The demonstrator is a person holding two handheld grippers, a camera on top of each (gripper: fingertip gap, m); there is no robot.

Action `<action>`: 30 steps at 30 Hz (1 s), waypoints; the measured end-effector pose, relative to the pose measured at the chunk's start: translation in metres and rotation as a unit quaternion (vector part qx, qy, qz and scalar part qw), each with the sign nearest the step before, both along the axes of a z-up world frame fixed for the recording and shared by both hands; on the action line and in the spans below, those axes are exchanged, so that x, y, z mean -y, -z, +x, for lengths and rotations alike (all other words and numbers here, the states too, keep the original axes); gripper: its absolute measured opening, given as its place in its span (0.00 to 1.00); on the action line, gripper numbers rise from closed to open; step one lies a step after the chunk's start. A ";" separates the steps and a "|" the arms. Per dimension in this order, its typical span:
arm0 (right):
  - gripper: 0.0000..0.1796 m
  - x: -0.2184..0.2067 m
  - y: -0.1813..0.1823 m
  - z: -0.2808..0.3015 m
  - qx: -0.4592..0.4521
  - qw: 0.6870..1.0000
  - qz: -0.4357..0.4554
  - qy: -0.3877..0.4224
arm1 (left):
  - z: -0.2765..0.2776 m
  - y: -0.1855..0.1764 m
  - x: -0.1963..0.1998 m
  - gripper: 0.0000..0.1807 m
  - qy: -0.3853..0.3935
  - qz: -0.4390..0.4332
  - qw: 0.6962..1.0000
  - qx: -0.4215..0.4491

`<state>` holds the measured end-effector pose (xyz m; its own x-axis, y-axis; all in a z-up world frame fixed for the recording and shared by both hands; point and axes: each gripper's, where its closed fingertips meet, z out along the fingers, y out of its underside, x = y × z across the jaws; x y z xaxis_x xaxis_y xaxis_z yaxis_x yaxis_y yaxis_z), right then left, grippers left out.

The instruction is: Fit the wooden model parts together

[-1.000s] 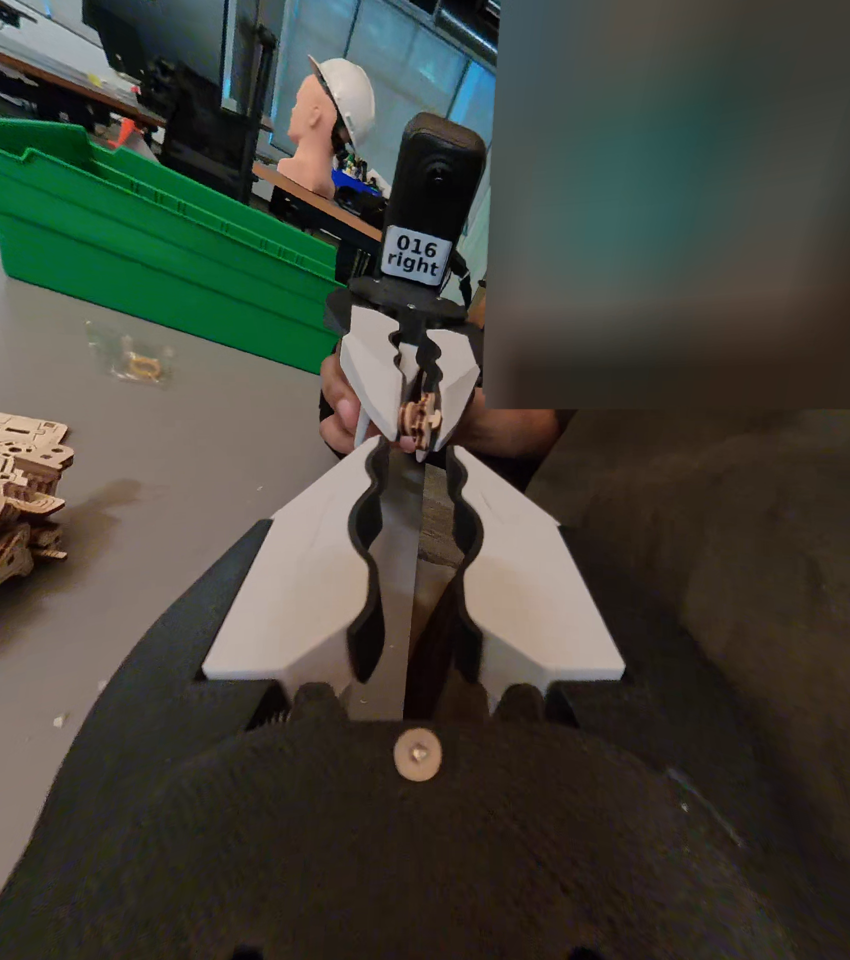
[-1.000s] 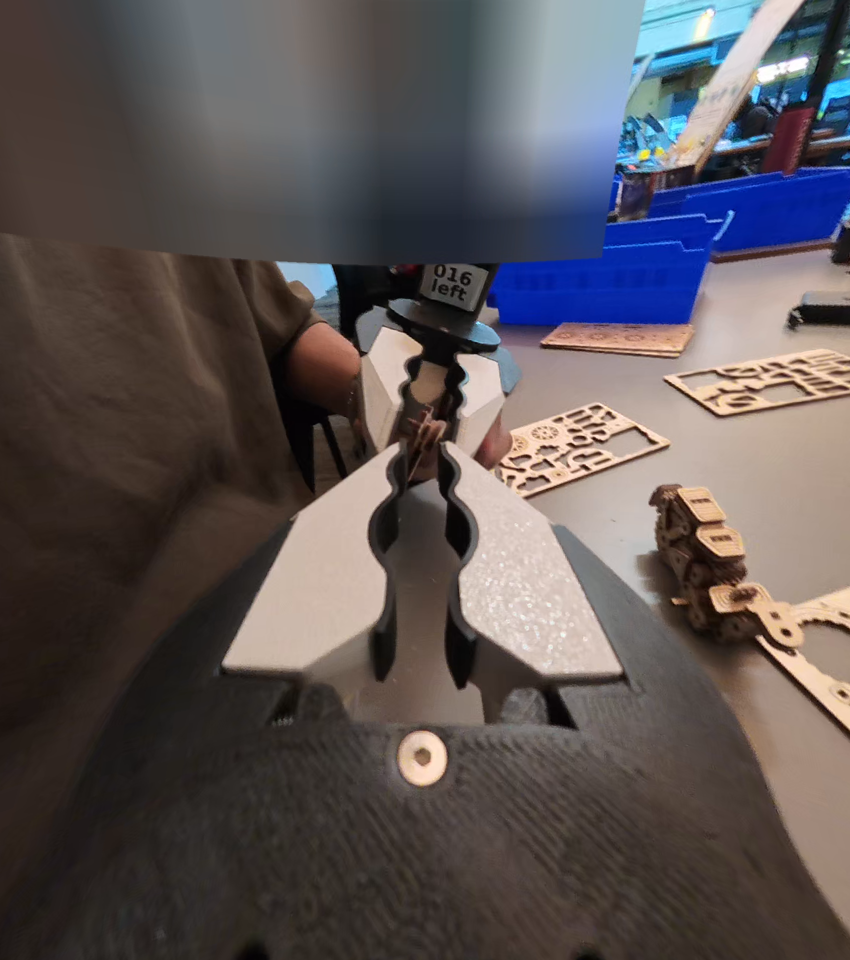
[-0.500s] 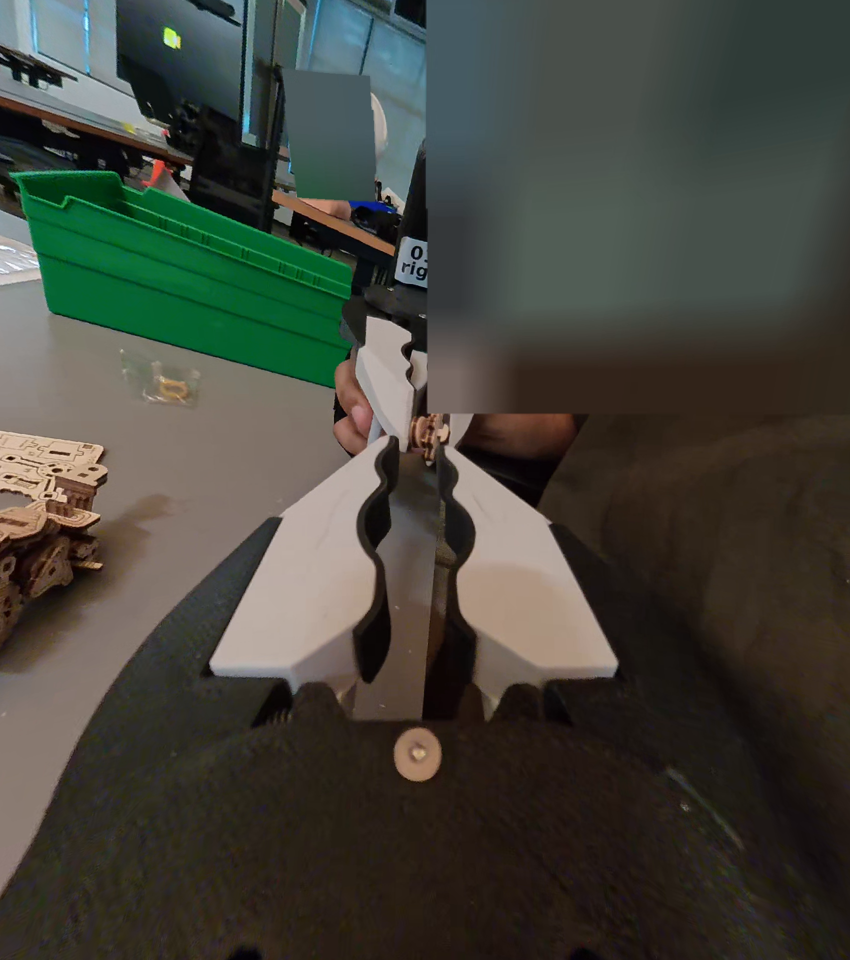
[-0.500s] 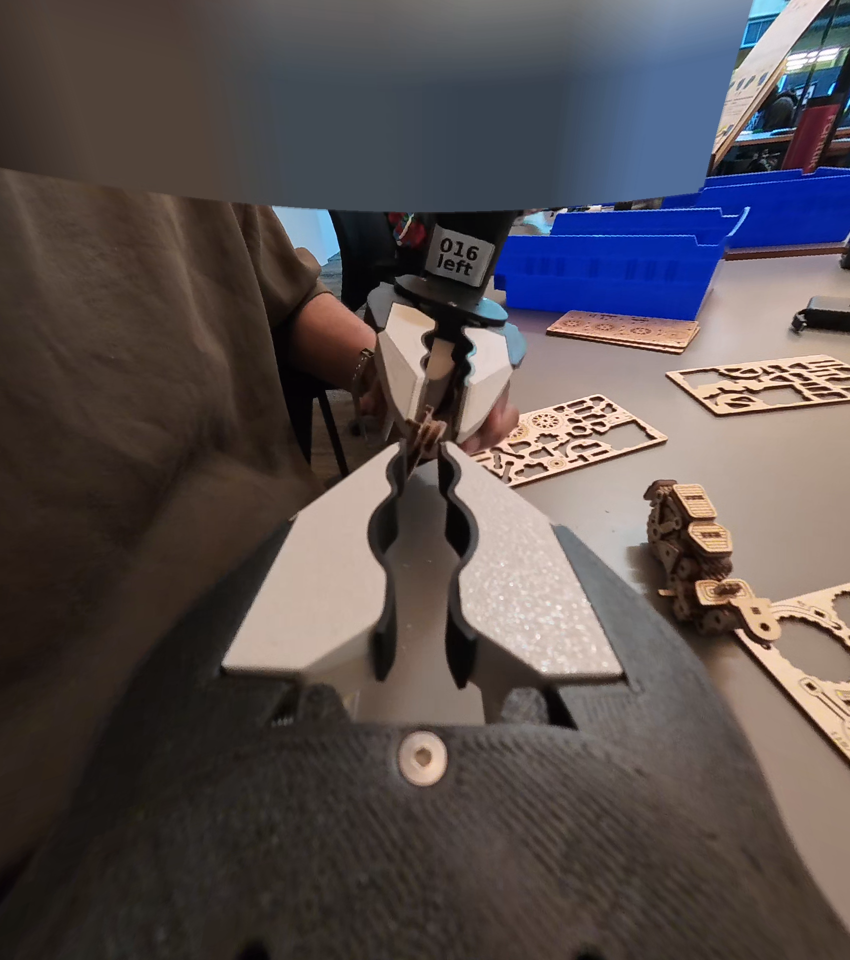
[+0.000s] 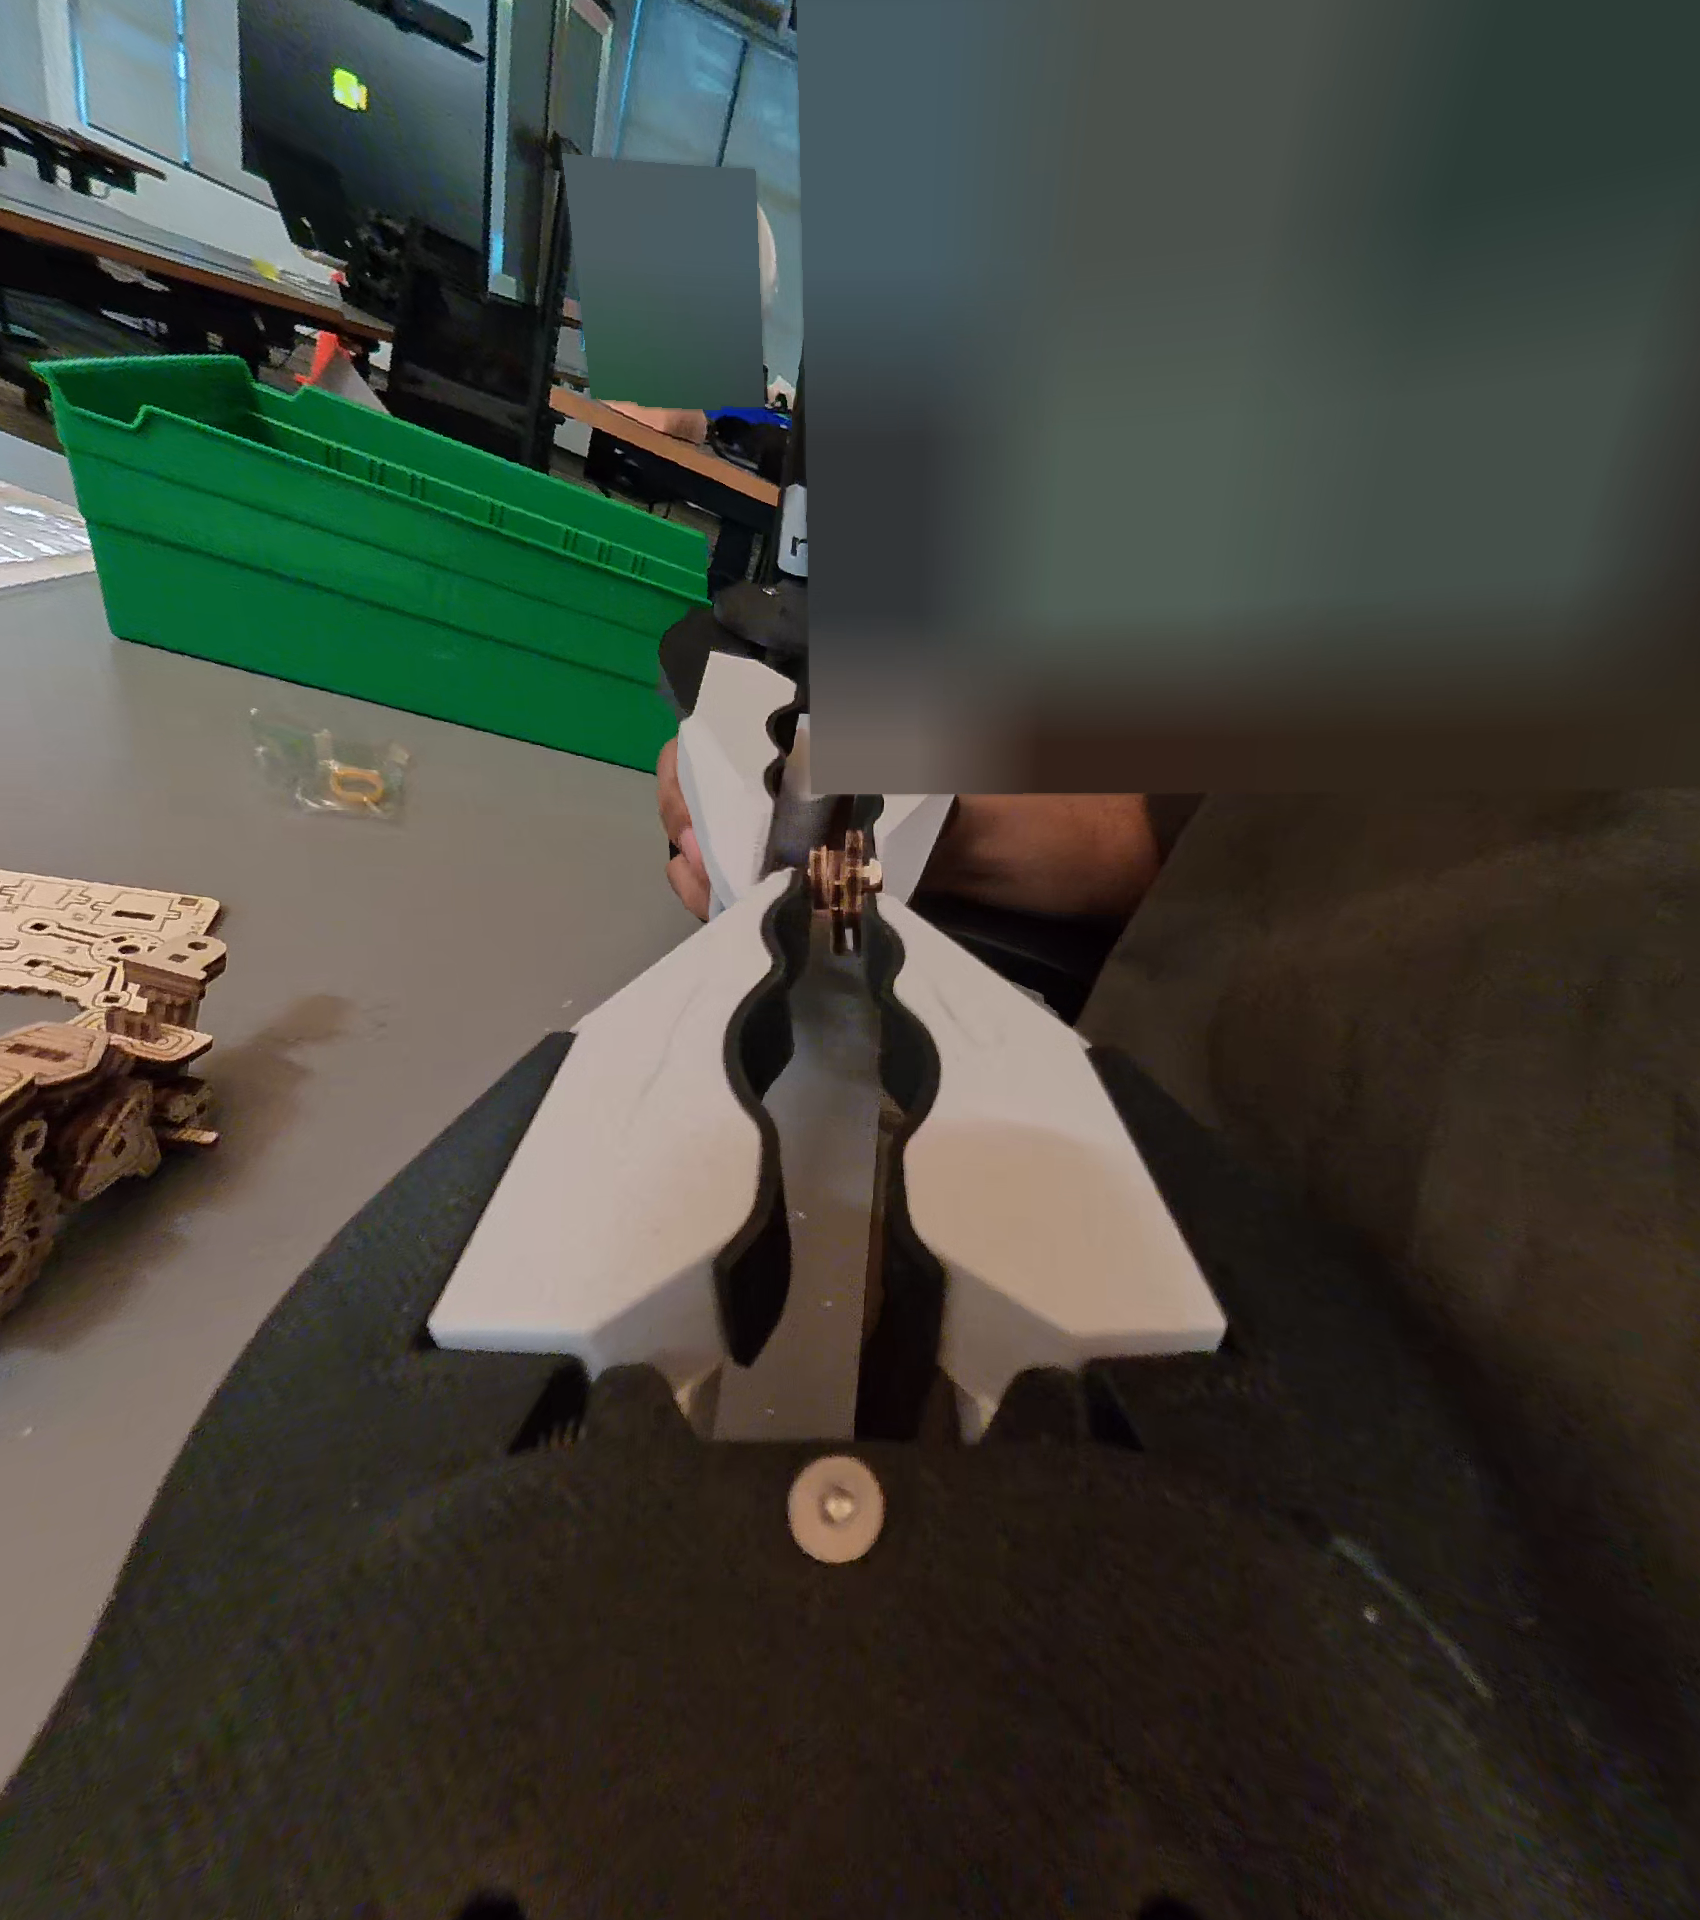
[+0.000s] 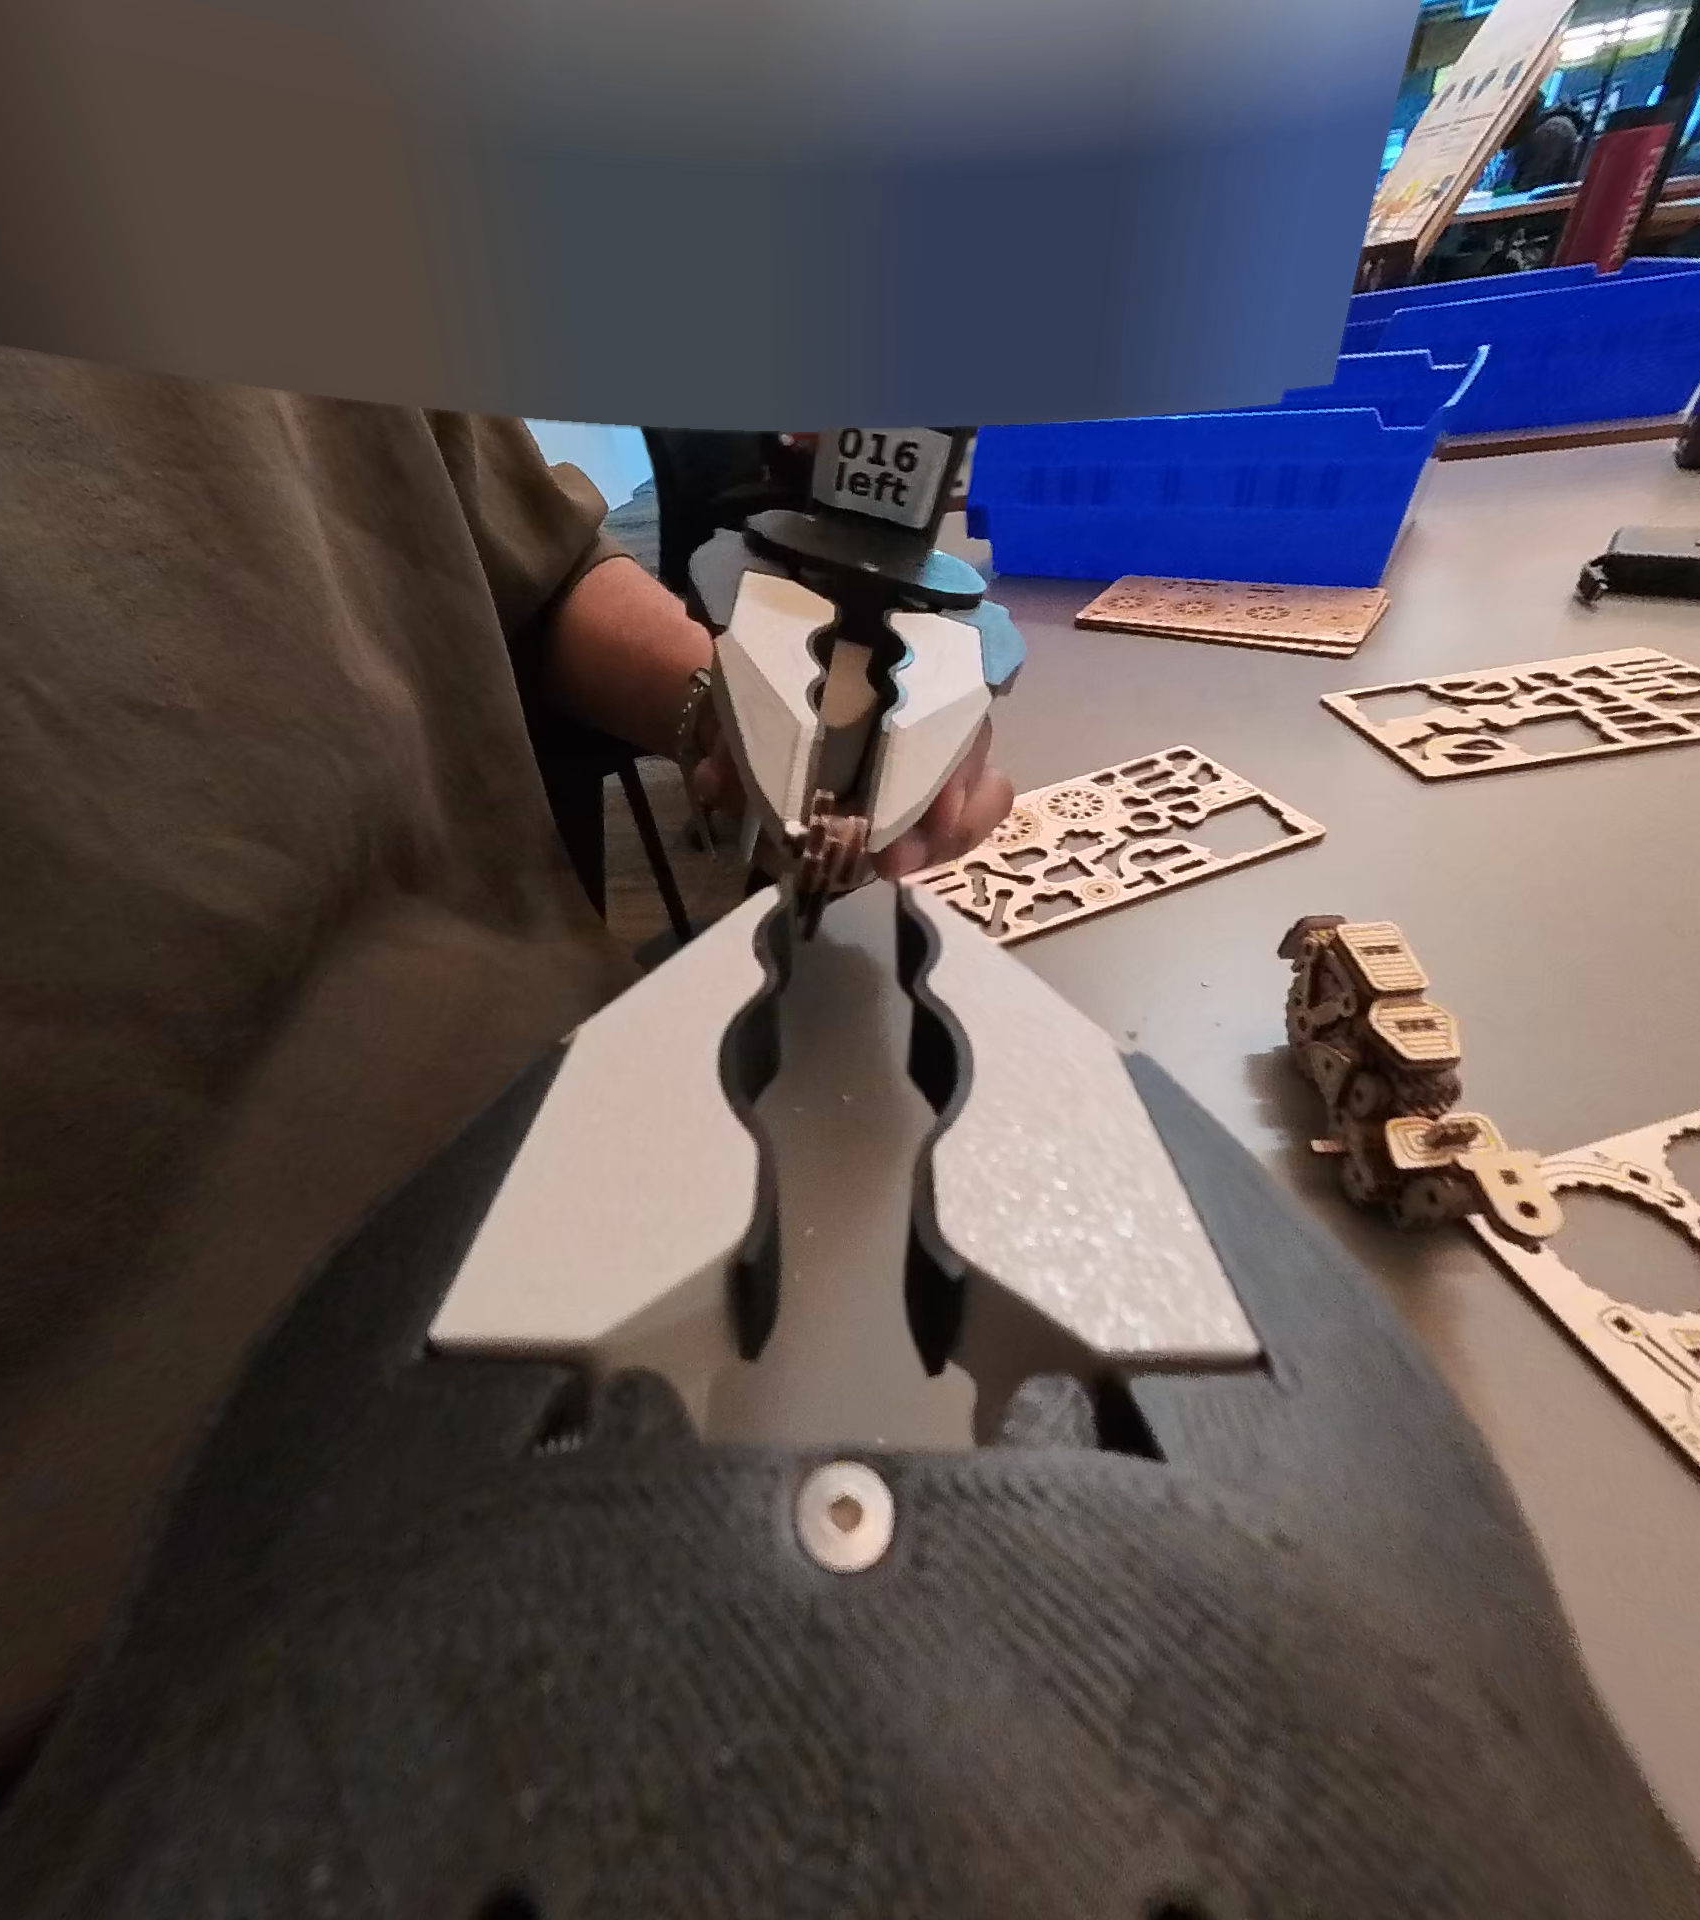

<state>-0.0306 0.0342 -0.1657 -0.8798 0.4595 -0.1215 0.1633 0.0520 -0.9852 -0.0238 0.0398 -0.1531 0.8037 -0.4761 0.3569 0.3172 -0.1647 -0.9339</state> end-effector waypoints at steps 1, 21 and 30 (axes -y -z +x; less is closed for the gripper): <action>0.12 -0.001 0.000 -0.002 0.003 1.000 -0.002 0.005 | -0.002 0.000 0.000 0.03 -0.005 0.001 1.000 -0.002; 0.07 -0.002 -0.008 0.002 0.006 1.000 -0.004 0.008 | 0.000 0.004 -0.002 0.03 -0.033 0.015 0.996 -0.083; 0.07 -0.004 -0.008 0.003 0.009 1.000 -0.005 0.006 | 0.000 0.005 -0.002 0.03 -0.029 0.012 0.996 -0.082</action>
